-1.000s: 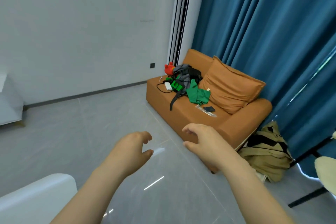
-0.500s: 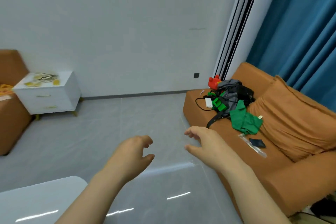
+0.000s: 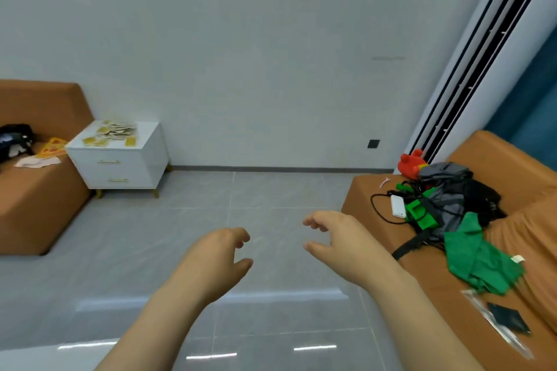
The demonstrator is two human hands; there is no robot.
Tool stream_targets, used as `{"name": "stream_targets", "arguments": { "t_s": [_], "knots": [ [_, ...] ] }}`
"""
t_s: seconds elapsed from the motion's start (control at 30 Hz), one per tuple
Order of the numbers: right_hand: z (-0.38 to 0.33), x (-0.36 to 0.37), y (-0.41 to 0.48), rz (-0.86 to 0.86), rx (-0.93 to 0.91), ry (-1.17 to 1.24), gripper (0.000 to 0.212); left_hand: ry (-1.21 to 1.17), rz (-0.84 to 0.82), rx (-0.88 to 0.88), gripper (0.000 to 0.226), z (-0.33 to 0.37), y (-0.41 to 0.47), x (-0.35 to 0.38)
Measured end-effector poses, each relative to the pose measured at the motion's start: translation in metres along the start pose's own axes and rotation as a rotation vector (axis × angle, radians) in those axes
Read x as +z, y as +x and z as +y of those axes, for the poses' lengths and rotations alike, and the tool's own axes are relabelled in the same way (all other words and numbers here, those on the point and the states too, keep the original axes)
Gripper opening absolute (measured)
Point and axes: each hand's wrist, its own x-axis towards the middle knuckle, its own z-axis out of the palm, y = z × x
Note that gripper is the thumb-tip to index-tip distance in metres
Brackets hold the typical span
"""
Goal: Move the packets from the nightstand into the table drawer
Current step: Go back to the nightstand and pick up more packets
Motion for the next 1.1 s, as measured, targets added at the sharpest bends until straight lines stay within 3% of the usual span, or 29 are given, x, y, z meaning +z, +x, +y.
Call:
{"name": "stream_targets", "arguments": {
  "t_s": [0.37, 1.1],
  "knots": [
    [-0.006, -0.002, 0.162, -0.107, -0.081, -0.138, 0.042, 0.012, -0.005, -0.110, 0.045, -0.046, 0.121, -0.026],
    [-0.055, 0.010, 0.503, -0.332, -0.469, -0.120, 0.043, -0.097, 0.194, -0.600, 0.043, -0.158, 0.333, -0.101]
  ]
}}
